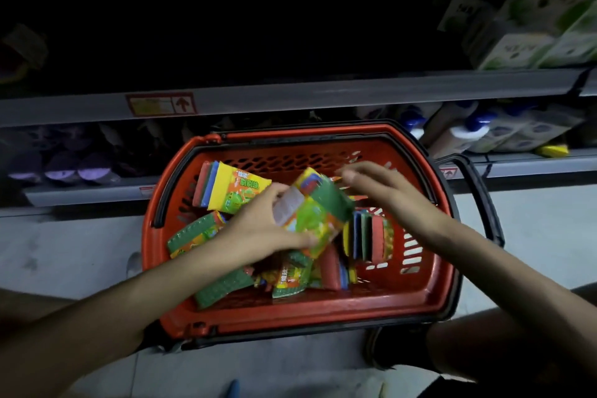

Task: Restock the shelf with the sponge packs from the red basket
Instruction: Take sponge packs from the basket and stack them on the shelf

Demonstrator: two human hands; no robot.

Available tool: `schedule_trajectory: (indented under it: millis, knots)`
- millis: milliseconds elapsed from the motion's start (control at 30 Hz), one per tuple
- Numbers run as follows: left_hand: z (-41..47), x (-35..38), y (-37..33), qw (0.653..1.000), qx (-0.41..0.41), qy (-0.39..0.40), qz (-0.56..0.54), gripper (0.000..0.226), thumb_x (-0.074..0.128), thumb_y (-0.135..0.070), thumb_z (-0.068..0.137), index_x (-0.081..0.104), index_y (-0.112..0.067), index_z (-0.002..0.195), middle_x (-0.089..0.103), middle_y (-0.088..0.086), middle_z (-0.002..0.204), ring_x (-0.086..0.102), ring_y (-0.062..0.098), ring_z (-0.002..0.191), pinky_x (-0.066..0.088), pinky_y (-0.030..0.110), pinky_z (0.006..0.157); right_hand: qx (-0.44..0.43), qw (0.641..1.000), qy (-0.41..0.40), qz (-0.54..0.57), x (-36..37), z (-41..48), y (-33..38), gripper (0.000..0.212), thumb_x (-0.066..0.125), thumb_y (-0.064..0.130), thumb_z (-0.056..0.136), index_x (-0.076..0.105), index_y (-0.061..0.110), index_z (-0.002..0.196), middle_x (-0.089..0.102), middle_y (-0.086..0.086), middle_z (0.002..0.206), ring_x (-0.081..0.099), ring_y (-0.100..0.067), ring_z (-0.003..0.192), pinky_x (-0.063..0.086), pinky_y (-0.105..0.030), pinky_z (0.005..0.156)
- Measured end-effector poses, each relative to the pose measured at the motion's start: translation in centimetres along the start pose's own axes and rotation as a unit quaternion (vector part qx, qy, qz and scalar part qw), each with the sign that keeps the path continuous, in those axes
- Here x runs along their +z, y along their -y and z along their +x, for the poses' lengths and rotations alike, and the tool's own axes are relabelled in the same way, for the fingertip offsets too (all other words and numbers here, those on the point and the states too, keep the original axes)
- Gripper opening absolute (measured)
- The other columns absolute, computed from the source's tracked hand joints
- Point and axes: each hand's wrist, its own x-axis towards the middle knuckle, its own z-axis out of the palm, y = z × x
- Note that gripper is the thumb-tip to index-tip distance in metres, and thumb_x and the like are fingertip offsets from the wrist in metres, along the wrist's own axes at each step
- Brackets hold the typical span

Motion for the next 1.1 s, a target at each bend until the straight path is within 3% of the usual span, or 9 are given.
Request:
schedule_trajectory:
  millis: [100, 233, 333, 467, 600, 733, 867, 967, 1100]
  knots:
    - [0.6, -1.3, 0.1, 0.992, -0.054, -0.047, -0.103, 0.07, 0.09, -0.062, 0.058, 0.059, -0.035, 0.114, 0.066, -0.015, 0.113, 0.064, 0.008, 0.108, 0.05, 0.035, 0.099, 0.058, 0.987, -0.099, -0.115, -1.3, 1.3, -1.8, 0.03, 0.063, 0.045, 0.098, 0.068, 0.024, 0.119, 0.073, 0.005, 0.112, 0.068, -0.015, 0.105, 0.053, -0.036, 0.094]
    - [0.2, -1.8, -0.3, 0.982, -0.074, -0.049, -0.166, 0.034, 0.078, -0.044, 0.086, 0.048, -0.038, 0.099, 0.046, -0.028, 0.095, 0.052, 0.002, 0.095, 0.031, 0.028, 0.095, 0.129, 0.945, -0.098, -0.285, -0.7, 2.3, -5.4, 0.05, 0.062, 0.044, 0.098, 0.057, 0.014, 0.138, 0.069, -0.009, 0.129, 0.065, -0.028, 0.117, 0.053, -0.041, 0.098]
    - [-0.3, -1.6, 0.5, 0.985, -0.087, -0.04, -0.142, 0.063, 0.069, -0.059, 0.086, 0.046, -0.035, 0.139, 0.051, -0.021, 0.128, 0.053, 0.01, 0.124, 0.033, 0.034, 0.101, 0.14, 0.944, -0.087, -0.287, -0.3, 3.1, -6.0, 0.053, 0.058, 0.042, 0.101, 0.053, 0.011, 0.143, 0.064, -0.012, 0.137, 0.062, -0.031, 0.122, 0.05, -0.037, 0.098]
    - [-1.0, -1.2, 0.7, 0.993, -0.102, -0.022, -0.059, 0.088, 0.063, -0.069, 0.086, 0.028, -0.031, 0.157, 0.033, -0.002, 0.164, 0.037, 0.024, 0.146, 0.035, 0.039, 0.105, 0.216, 0.932, 0.075, -0.28, -0.3, 4.3, -4.7, 0.043, 0.065, 0.018, 0.092, 0.053, 0.016, 0.133, 0.06, -0.012, 0.13, 0.06, -0.025, 0.112, 0.053, -0.036, 0.091]
    - [-1.3, -1.2, 0.7, 0.992, -0.078, -0.02, 0.095, 0.08, 0.062, -0.058, 0.093, 0.031, -0.022, 0.158, 0.033, 0.002, 0.164, 0.04, 0.025, 0.144, 0.037, 0.04, 0.109, 0.198, 0.842, 0.238, -0.441, 0.5, 4.1, -3.4, 0.085, 0.068, 0.006, 0.08, 0.035, 0.032, 0.154, 0.042, -0.018, 0.143, 0.045, -0.036, 0.131, 0.051, -0.048, 0.103]
    - [-1.4, -1.1, 1.1, 0.99, -0.084, -0.04, 0.104, 0.089, 0.061, -0.044, 0.096, 0.007, -0.027, 0.165, 0.012, -0.001, 0.173, 0.019, 0.026, 0.157, 0.027, 0.052, 0.124, 0.169, 0.78, 0.27, -0.538, 1.3, 3.1, -3.8, 0.103, 0.078, 0.011, 0.08, 0.024, 0.048, 0.158, 0.025, -0.01, 0.153, 0.028, -0.039, 0.146, 0.046, -0.053, 0.11]
    - [-1.7, -0.3, 1.5, 0.993, -0.068, -0.036, 0.084, 0.101, 0.061, -0.061, 0.093, -0.006, -0.034, 0.163, 0.002, -0.004, 0.173, 0.015, 0.026, 0.158, 0.022, 0.055, 0.123, 0.126, 0.737, 0.26, -0.611, 2.0, 1.9, -5.3, 0.111, 0.089, 0.015, 0.072, 0.024, 0.044, 0.158, 0.022, -0.005, 0.156, 0.028, -0.036, 0.147, 0.048, -0.052, 0.108]
    - [-1.5, 0.6, 1.7, 0.989, -0.068, -0.043, 0.123, 0.125, 0.064, -0.077, 0.08, -0.015, -0.027, 0.163, -0.006, 0.001, 0.173, 0.012, 0.026, 0.159, 0.02, 0.052, 0.124, 0.06, 0.756, 0.2, -0.62, 1.1, 1.5, -5.0, 0.104, 0.093, 0.029, 0.067, 0.033, 0.037, 0.152, 0.04, -0.004, 0.143, 0.046, -0.03, 0.132, 0.053, -0.046, 0.101]
    - [-0.3, 1.5, 2.0, 0.986, -0.067, -0.051, 0.147, 0.132, 0.074, -0.069, 0.079, -0.015, -0.018, 0.163, -0.008, 0.004, 0.173, 0.007, 0.026, 0.16, 0.019, 0.049, 0.127, 0.037, 0.855, 0.09, -0.51, -1.3, 0.8, -1.3, 0.091, 0.093, 0.064, 0.048, 0.052, 0.023, 0.118, 0.048, 0.003, 0.107, 0.054, -0.019, 0.099, 0.052, -0.037, 0.088]
